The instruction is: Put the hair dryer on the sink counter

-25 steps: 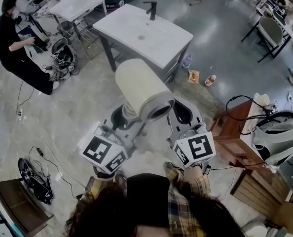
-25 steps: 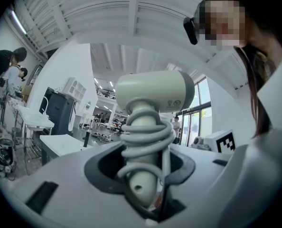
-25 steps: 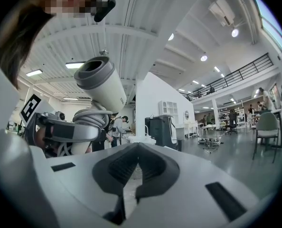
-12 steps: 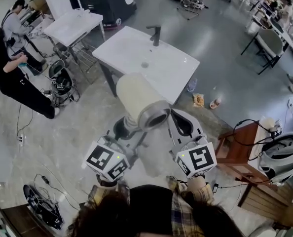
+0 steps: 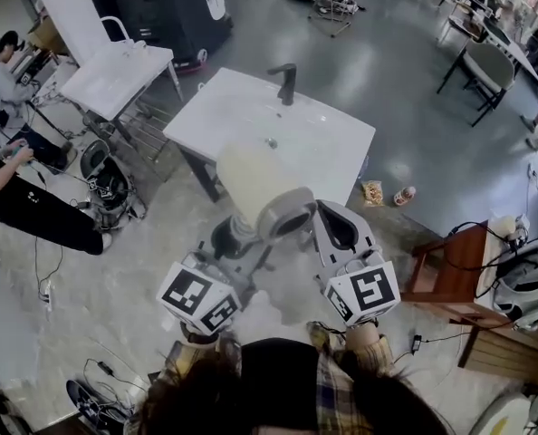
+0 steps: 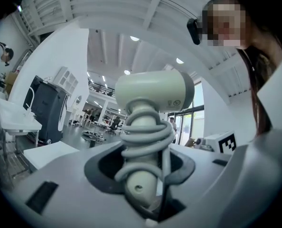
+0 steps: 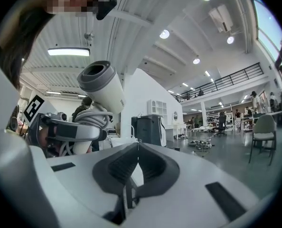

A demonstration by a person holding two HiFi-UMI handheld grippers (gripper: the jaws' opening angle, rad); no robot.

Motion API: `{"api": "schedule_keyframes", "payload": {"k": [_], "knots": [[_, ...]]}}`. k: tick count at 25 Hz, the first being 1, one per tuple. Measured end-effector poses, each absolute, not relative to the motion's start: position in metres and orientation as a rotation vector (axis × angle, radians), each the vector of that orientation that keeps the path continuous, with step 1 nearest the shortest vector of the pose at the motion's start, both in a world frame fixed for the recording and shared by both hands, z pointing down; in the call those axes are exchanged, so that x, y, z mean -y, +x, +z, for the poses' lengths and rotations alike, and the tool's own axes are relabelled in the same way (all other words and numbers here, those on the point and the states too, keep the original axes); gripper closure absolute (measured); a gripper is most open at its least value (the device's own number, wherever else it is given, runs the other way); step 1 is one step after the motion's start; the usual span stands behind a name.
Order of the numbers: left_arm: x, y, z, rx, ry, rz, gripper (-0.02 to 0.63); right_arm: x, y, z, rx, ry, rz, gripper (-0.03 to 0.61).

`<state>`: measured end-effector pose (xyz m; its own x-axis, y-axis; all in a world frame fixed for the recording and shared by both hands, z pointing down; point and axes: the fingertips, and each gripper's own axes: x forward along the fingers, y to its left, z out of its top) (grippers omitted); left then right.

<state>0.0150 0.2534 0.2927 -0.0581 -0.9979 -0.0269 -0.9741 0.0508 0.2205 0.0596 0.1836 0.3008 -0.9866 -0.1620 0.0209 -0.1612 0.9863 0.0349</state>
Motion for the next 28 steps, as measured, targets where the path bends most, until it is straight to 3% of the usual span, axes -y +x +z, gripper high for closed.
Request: {"api": "schedule_keyframes", "payload": {"k": [14, 28], "knots": [[-0.230, -0.025, 0.315, 2.066, 2.091, -0.243, 0.428, -0.160, 0.033, 0.330, 3.040, 0.414, -0.007, 0.563], [-0.068, -0.092, 0.323, 1.970, 2.148, -0.199, 0.428, -0.002, -0.033, 0.352, 2.964, 0.502, 0.061, 0.563]]}}
